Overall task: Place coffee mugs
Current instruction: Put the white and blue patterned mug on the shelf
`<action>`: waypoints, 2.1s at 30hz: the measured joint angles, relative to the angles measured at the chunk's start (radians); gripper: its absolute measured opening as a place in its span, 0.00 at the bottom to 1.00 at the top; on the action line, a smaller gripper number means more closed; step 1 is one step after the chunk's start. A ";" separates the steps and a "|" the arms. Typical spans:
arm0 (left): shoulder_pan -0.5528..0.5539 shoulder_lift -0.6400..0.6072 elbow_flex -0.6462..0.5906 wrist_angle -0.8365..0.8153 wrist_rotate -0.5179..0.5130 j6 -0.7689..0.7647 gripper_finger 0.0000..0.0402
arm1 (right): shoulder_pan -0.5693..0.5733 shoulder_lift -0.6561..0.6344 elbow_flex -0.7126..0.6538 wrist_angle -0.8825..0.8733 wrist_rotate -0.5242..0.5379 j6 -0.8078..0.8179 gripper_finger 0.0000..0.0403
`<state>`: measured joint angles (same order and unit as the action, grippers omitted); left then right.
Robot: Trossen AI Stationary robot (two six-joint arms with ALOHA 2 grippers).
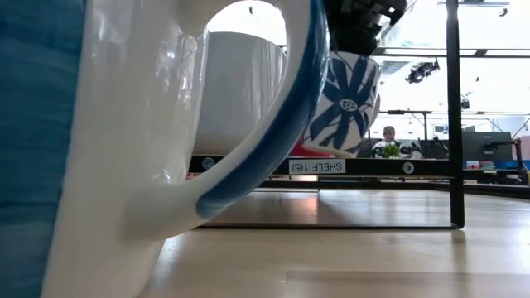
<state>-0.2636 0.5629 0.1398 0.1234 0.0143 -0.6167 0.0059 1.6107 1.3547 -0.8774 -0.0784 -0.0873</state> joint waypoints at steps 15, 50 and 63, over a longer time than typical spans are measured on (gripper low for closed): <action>0.000 0.000 0.000 -0.008 0.000 0.000 0.32 | -0.028 0.015 0.007 -0.010 -0.009 -0.003 0.00; 0.000 0.000 0.000 -0.026 0.002 -0.010 0.32 | -0.028 0.029 0.005 0.003 -0.036 0.011 0.09; 0.000 0.000 0.000 -0.026 0.007 -0.010 0.32 | -0.025 0.029 0.005 -0.007 -0.030 0.008 0.18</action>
<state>-0.2638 0.5632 0.1398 0.0975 0.0216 -0.6266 -0.0193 1.6402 1.3602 -0.8843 -0.1081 -0.0788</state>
